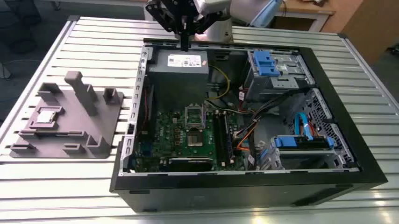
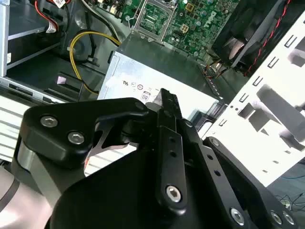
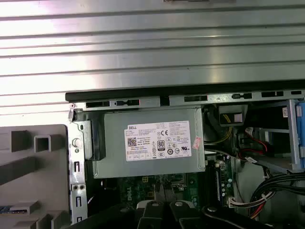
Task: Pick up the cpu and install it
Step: 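Reach for the cpu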
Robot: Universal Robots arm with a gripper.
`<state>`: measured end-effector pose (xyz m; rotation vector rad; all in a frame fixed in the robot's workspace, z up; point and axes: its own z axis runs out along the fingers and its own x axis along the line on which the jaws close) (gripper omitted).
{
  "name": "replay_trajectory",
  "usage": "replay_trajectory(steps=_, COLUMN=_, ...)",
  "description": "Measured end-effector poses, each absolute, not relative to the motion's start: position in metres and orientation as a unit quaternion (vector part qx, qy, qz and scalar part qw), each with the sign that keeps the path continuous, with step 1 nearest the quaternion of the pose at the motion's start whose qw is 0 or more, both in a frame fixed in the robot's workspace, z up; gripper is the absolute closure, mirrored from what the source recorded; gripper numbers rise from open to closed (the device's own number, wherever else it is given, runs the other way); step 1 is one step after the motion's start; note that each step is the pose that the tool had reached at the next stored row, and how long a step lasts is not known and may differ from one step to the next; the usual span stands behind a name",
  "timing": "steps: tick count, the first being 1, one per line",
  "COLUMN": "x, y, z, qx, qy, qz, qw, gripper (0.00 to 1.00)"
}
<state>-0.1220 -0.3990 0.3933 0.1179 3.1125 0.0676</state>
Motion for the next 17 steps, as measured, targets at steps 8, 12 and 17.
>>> replay_trajectory(steps=8, x=-0.1235, y=-0.3989, z=0.3933, qx=0.038, qy=0.999, qz=0.022, qw=0.013, gripper=0.89)
replay_trajectory(steps=12, x=-0.1256, y=-0.3989, z=0.3933, qx=0.038, qy=0.999, qz=0.022, qw=0.013, gripper=0.89)
replay_trajectory(steps=17, x=-0.1267, y=-0.3989, z=0.3933, qx=0.038, qy=0.999, qz=0.022, qw=0.013, gripper=0.89)
